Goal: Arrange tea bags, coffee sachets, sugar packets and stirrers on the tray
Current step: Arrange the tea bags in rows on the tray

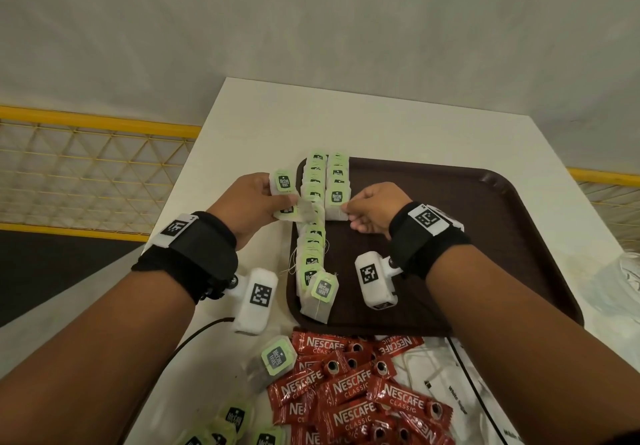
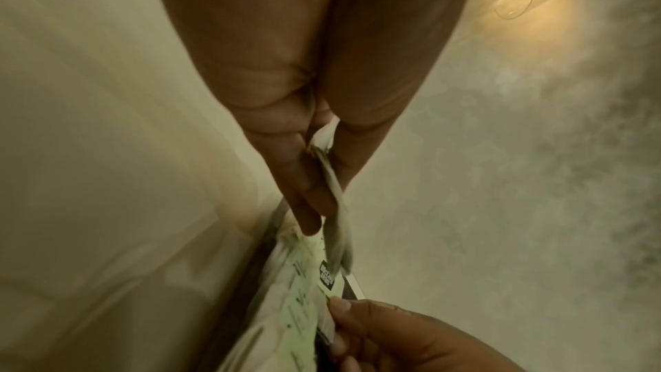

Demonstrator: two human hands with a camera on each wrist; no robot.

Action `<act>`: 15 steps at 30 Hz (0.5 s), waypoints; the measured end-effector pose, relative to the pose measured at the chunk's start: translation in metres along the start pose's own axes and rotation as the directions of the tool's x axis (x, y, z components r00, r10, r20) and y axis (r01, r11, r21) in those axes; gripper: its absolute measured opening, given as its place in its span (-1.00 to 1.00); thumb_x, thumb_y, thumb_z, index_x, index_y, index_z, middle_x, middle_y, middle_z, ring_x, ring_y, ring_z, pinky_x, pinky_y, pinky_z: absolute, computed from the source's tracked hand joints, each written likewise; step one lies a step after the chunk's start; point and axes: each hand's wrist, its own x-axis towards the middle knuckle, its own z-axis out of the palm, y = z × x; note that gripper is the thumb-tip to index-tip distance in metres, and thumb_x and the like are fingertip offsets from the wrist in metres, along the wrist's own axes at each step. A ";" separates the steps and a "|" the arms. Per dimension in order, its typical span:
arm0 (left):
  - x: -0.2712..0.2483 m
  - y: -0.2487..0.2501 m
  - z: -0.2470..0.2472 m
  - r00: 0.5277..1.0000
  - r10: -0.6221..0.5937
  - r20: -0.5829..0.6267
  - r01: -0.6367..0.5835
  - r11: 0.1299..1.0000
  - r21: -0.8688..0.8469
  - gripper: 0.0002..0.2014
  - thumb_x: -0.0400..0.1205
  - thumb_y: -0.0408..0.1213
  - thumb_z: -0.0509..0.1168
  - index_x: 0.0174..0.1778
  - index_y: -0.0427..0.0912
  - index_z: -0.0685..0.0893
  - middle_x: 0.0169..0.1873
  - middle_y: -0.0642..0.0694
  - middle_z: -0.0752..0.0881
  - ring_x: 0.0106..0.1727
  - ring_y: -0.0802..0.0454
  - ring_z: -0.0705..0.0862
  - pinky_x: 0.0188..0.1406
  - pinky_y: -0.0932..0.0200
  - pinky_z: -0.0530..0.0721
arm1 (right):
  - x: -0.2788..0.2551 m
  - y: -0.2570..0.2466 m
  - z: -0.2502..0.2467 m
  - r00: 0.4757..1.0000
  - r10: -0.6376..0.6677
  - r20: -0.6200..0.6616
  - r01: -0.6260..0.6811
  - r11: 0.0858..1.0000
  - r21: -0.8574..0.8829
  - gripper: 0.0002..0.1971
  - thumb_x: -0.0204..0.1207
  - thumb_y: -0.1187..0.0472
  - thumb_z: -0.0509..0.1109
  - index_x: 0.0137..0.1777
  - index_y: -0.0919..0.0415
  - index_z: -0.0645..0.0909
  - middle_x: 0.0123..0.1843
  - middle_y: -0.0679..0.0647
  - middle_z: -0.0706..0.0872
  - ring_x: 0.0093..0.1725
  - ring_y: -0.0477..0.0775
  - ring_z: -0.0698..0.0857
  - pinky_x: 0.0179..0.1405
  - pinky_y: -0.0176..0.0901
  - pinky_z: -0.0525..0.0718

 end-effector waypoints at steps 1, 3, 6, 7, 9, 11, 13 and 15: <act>-0.001 0.000 0.000 1.000 0.008 -0.013 -0.007 1.000 0.006 -0.78 0.63 -0.49 0.37 0.19 -0.32 0.70 0.08 -0.21 0.83 0.09 -0.11 0.82 0.00 0.12 0.81 | 0.000 -0.001 0.000 1.000 0.002 -0.001 -0.002 1.000 -0.010 -0.89 0.48 0.35 0.52 -0.14 0.32 0.62 -0.36 0.17 0.66 -0.49 0.00 0.63 -0.46 -0.23 0.65; -0.002 0.002 0.000 0.999 0.029 -0.038 -0.028 0.999 0.027 -0.80 0.59 -0.48 0.42 0.12 -0.28 0.71 0.03 -0.21 0.84 0.02 -0.08 0.83 -0.09 0.16 0.81 | -0.001 -0.001 -0.001 1.000 -0.009 -0.018 0.009 0.999 -0.037 -0.85 0.47 0.34 0.53 -0.18 0.28 0.58 -0.35 0.18 0.66 -0.49 0.01 0.63 -0.47 -0.21 0.65; -0.003 0.005 0.002 0.997 0.060 -0.045 -0.057 0.996 0.063 -0.74 0.55 -0.48 0.47 0.14 -0.32 0.67 0.01 -0.19 0.84 -0.04 -0.06 0.85 -0.12 0.11 0.82 | -0.005 -0.003 -0.002 0.983 -0.153 -0.106 0.132 0.975 -0.180 -0.82 0.50 0.19 0.52 -0.14 0.26 0.58 -0.30 0.17 0.69 -0.42 0.03 0.63 -0.43 -0.16 0.65; -0.002 0.005 0.003 0.997 0.066 -0.047 -0.062 0.995 0.077 -0.70 0.54 -0.48 0.49 0.17 -0.35 0.65 0.02 -0.20 0.84 -0.02 -0.08 0.85 -0.09 0.06 0.83 | -0.008 -0.006 -0.002 0.967 -0.234 -0.105 0.206 0.952 -0.226 -0.78 0.50 0.12 0.51 -0.09 0.27 0.62 -0.27 0.15 0.71 -0.39 0.02 0.63 -0.43 -0.16 0.63; -0.002 0.007 0.006 0.995 0.087 -0.051 -0.080 0.990 0.116 -0.65 0.51 -0.47 0.51 0.19 -0.36 0.64 0.03 -0.20 0.84 0.00 -0.11 0.84 -0.03 -0.01 0.83 | -0.016 -0.013 -0.001 0.937 -0.350 0.008 0.338 0.898 -0.282 -0.73 0.49 0.01 0.50 -0.01 0.23 0.68 -0.23 0.06 0.71 -0.34 -0.07 0.62 -0.41 -0.22 0.59; 0.000 0.010 0.011 0.993 0.110 -0.044 -0.102 0.983 0.156 -0.61 0.48 -0.45 0.55 0.20 -0.33 0.65 0.02 -0.18 0.84 0.01 -0.10 0.84 -0.03 -0.02 0.83 | -0.026 -0.019 0.003 0.903 -0.391 0.178 0.429 0.841 -0.331 -0.75 0.47 0.00 0.52 0.03 0.13 0.73 -0.18 0.01 0.72 -0.29 -0.17 0.61 -0.36 -0.33 0.53; 0.000 0.012 0.015 0.991 0.133 -0.028 -0.126 0.975 0.185 -0.62 0.46 -0.44 0.57 0.18 -0.30 0.68 0.01 -0.16 0.85 0.01 -0.10 0.84 -0.04 -0.03 0.82 | -0.028 -0.021 0.006 0.880 -0.410 0.238 0.471 0.814 -0.340 -0.78 0.44 0.06 0.57 0.03 0.11 0.75 -0.15 0.10 0.76 -0.33 -0.18 0.59 -0.36 -0.37 0.49; 0.000 0.013 0.019 0.989 0.148 -0.017 -0.142 0.971 0.191 -0.64 0.48 -0.42 0.56 0.17 -0.30 0.69 0.00 -0.19 0.85 0.02 -0.14 0.84 -0.02 -0.09 0.82 | -0.029 -0.019 0.006 0.886 -0.408 0.221 0.461 0.833 -0.307 -0.81 0.43 0.15 0.58 -0.01 0.17 0.74 -0.18 0.16 0.76 -0.35 -0.12 0.61 -0.39 -0.35 0.53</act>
